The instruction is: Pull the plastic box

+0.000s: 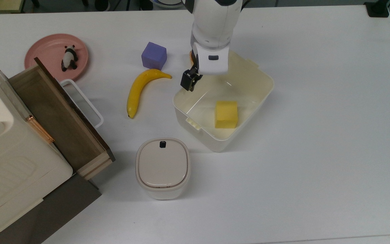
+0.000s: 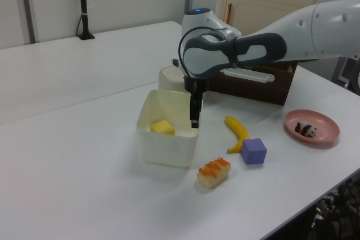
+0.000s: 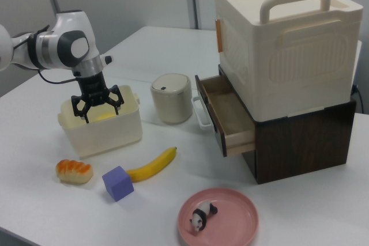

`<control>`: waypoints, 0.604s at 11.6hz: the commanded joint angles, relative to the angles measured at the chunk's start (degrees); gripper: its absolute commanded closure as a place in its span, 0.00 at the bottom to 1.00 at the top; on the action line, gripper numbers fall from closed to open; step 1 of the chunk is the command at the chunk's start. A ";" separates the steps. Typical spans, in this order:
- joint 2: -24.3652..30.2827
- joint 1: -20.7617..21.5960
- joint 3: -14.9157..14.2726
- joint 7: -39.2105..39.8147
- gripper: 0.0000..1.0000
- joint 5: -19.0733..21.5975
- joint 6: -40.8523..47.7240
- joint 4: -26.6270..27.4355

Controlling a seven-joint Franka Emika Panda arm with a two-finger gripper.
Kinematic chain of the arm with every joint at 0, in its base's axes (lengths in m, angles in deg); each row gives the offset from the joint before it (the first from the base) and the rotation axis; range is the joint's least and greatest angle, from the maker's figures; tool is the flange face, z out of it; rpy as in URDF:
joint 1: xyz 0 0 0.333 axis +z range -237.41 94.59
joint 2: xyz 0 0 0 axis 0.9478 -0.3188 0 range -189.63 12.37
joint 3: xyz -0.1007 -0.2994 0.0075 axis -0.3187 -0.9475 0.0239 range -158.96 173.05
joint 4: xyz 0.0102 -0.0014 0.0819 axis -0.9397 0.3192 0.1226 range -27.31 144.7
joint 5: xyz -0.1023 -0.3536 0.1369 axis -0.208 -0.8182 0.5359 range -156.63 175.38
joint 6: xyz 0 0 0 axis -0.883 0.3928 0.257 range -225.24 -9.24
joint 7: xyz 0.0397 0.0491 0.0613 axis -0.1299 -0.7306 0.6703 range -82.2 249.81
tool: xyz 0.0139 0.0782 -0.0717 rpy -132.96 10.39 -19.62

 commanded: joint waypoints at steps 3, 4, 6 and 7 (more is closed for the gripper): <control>4.48 -0.30 -1.27 1.47 0.00 -0.28 0.20 2.96; 4.48 -0.30 -1.27 -1.76 0.00 0.33 -0.32 1.48; 4.66 -0.39 -1.18 -15.69 0.00 1.82 -0.68 -3.17; 5.62 -0.48 -1.18 -22.55 0.00 4.18 -0.68 -4.85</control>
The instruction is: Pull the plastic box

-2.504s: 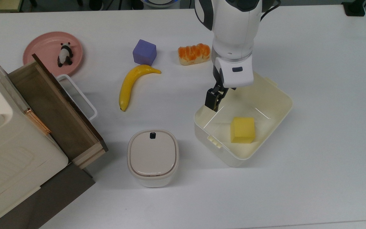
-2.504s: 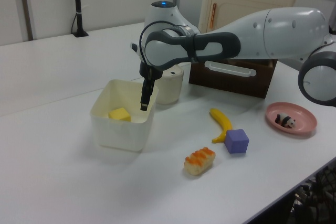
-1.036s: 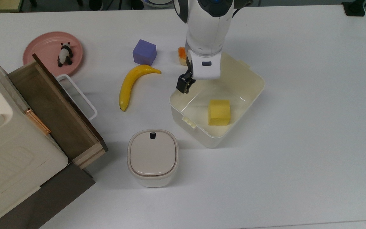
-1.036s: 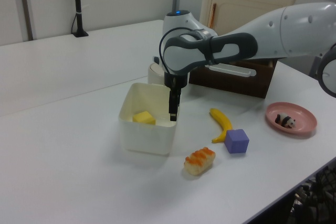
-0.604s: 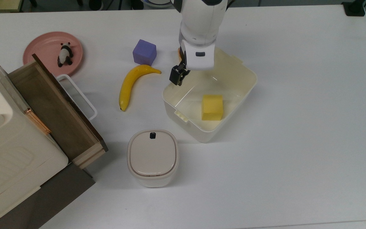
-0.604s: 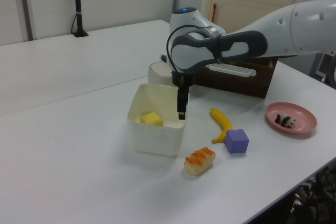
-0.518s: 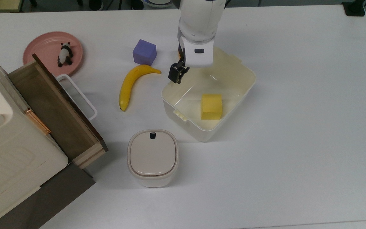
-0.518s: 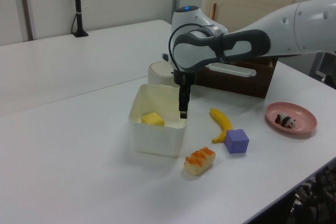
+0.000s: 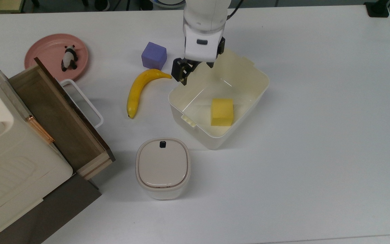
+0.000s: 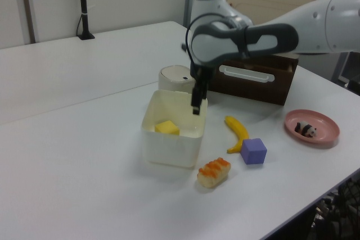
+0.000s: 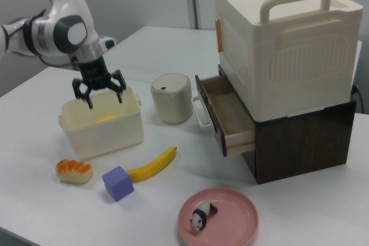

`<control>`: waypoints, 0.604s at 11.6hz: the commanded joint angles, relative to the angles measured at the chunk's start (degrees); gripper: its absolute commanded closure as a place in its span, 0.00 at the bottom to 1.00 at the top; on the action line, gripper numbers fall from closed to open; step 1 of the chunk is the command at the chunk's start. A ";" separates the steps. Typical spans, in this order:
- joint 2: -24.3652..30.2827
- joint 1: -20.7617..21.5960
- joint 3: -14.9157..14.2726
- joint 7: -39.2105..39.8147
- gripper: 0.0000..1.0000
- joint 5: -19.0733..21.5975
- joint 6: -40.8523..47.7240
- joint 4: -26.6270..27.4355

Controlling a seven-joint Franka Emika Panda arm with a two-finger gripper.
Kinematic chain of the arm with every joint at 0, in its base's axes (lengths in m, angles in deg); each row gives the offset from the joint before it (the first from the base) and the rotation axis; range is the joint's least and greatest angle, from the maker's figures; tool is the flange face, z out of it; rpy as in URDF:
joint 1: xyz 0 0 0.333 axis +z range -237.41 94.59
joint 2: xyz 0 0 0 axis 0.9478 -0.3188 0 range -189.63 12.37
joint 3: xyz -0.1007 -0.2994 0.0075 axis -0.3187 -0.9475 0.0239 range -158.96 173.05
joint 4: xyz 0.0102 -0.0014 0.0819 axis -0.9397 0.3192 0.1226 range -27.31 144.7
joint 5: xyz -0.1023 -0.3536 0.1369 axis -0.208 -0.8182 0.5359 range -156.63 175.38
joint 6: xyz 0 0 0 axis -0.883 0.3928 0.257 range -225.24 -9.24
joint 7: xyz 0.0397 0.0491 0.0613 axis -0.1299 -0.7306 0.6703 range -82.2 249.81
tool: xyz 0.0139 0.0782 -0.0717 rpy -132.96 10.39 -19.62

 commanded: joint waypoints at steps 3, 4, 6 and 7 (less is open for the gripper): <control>7.09 -2.77 0.13 -28.04 0.00 6.05 0.77 -4.19; 9.37 -5.22 0.39 -32.78 0.00 6.13 3.13 -4.19; 12.46 -11.45 4.58 -38.00 0.00 6.14 9.19 -4.54; 13.08 -15.14 7.66 -38.71 0.00 5.87 11.39 -4.62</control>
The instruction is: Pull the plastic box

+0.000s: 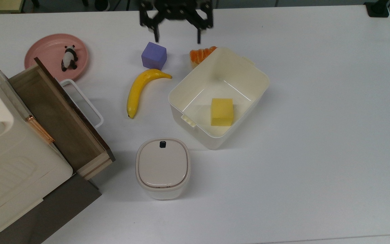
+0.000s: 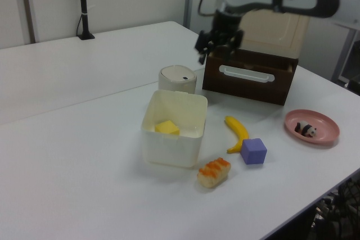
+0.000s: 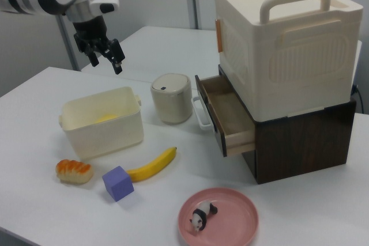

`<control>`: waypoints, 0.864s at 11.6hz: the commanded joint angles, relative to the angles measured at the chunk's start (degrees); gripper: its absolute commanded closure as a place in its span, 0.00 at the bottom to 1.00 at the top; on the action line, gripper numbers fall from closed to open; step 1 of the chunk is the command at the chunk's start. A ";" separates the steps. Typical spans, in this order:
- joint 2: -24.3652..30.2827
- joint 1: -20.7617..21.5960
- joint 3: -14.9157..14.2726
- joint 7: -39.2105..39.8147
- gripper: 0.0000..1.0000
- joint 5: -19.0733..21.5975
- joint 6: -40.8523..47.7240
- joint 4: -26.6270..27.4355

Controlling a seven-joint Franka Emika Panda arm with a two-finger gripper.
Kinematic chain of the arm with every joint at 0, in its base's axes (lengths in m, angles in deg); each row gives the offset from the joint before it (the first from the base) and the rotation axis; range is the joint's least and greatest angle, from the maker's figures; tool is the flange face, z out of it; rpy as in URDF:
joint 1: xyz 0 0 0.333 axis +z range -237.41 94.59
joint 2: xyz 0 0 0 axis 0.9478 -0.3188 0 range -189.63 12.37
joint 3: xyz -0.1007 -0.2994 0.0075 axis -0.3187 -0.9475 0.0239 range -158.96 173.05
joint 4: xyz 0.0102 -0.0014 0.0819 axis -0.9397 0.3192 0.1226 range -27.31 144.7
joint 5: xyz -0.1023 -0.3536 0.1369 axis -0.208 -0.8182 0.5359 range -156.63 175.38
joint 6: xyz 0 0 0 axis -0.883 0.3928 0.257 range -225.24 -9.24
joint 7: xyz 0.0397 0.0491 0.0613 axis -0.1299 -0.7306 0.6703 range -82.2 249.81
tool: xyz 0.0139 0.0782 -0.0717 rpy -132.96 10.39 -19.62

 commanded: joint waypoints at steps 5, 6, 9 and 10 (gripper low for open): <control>3.14 -7.56 5.65 -6.16 0.00 0.46 5.30 1.91; 3.05 -5.65 4.08 -6.07 0.00 0.46 5.47 1.91; 2.78 -2.11 -0.07 -5.28 0.00 0.46 5.65 1.91; 2.70 -1.50 -0.94 -5.19 0.00 0.46 5.91 1.91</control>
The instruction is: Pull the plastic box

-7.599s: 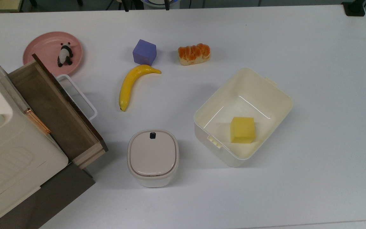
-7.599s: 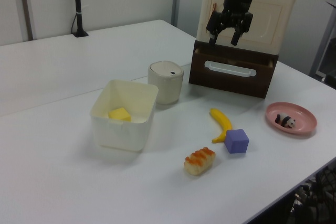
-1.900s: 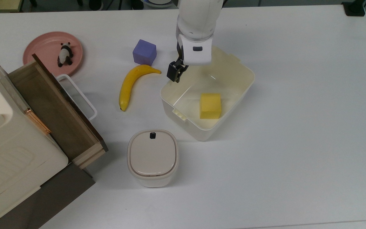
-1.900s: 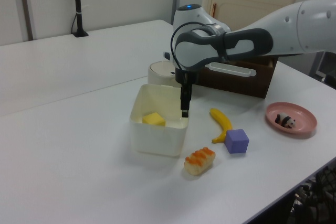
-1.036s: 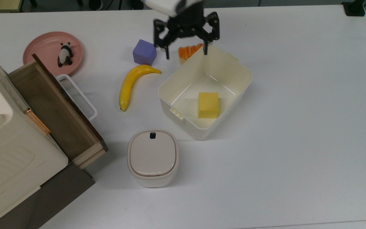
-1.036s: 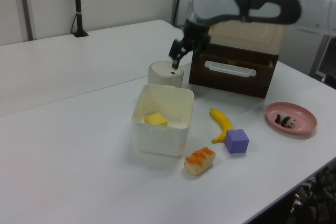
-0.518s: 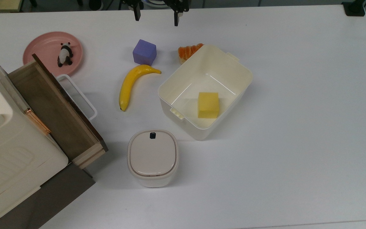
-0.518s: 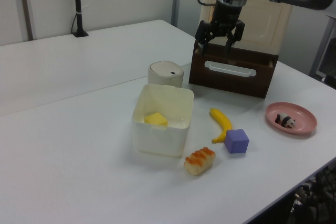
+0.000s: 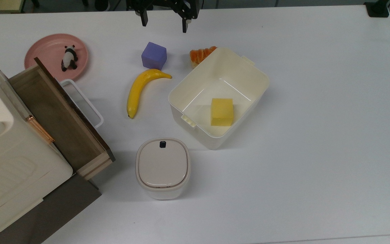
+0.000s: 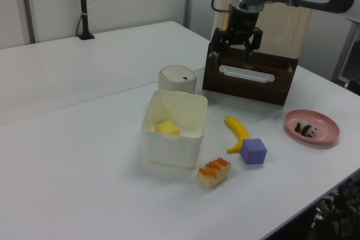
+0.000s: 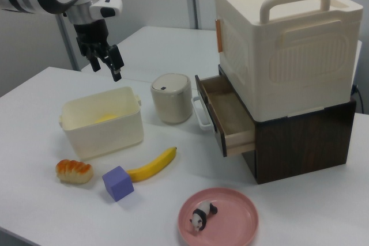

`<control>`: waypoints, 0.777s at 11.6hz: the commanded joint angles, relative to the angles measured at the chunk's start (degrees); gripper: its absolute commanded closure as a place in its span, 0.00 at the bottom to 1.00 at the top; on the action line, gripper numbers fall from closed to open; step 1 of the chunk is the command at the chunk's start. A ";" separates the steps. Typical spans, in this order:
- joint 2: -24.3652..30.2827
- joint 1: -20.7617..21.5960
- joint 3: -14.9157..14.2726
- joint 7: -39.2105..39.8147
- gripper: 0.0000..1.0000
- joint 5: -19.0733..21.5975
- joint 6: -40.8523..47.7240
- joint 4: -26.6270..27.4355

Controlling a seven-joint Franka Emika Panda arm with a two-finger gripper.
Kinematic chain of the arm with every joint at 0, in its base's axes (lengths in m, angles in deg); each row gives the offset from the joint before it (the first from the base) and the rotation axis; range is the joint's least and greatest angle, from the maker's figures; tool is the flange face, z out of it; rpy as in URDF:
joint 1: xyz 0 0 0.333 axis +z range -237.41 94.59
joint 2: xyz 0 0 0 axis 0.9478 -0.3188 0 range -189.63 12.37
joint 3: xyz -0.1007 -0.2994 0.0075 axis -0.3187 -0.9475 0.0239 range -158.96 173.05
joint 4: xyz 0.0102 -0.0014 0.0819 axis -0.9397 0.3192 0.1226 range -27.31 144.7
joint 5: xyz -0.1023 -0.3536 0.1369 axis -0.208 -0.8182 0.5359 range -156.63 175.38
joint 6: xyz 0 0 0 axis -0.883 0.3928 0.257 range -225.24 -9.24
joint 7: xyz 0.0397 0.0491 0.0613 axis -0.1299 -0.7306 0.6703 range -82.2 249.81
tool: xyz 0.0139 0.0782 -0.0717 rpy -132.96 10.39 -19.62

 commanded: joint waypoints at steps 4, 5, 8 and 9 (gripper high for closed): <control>0.76 4.67 -5.09 1.30 0.00 0.56 1.79 0.56; 0.76 4.76 -5.18 1.31 0.00 0.56 1.79 0.56; 0.76 4.84 -5.35 1.39 0.00 0.65 1.79 0.56; 0.76 4.84 -5.44 1.39 0.00 0.65 1.79 0.56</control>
